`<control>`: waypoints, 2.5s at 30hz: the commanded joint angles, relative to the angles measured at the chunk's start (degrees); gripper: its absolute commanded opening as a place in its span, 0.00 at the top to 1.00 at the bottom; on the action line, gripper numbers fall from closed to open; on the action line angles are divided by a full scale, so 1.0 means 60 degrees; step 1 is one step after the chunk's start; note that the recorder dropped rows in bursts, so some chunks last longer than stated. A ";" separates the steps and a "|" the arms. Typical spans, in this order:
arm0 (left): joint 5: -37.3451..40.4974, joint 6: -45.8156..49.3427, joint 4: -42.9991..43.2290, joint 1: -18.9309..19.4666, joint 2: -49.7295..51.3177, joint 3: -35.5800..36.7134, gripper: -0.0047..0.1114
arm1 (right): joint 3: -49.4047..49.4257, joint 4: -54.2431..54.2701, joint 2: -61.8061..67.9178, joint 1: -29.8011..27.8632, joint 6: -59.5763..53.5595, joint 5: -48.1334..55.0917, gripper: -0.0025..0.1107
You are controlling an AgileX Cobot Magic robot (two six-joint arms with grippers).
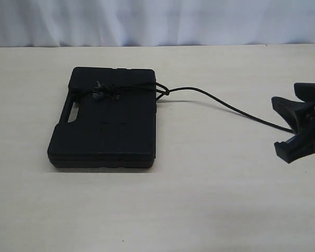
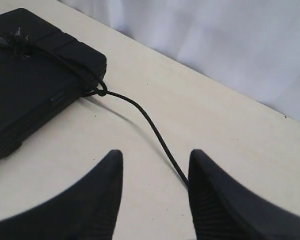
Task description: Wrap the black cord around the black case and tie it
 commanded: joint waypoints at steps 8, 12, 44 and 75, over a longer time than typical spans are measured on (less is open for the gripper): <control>-0.0980 -0.0029 0.0217 -0.0008 -0.0507 0.1111 0.96 | 0.0688 -0.0080 -0.0651 -0.0026 0.0016 -0.0590 0.62; -0.1241 -0.0029 0.0265 -0.0008 -0.1530 0.2119 0.96 | 0.1815 -0.0080 -0.1663 -0.0026 0.0016 -0.0912 0.62; 0.3620 0.0014 0.1121 0.0303 -0.3371 0.2119 0.96 | 0.3922 0.3450 -0.7962 -0.0688 0.0034 0.2282 0.62; 0.3665 0.0014 0.1121 0.0303 -0.3371 0.2119 0.96 | 0.3922 0.3680 -0.7962 -0.2908 -0.1677 0.2469 0.62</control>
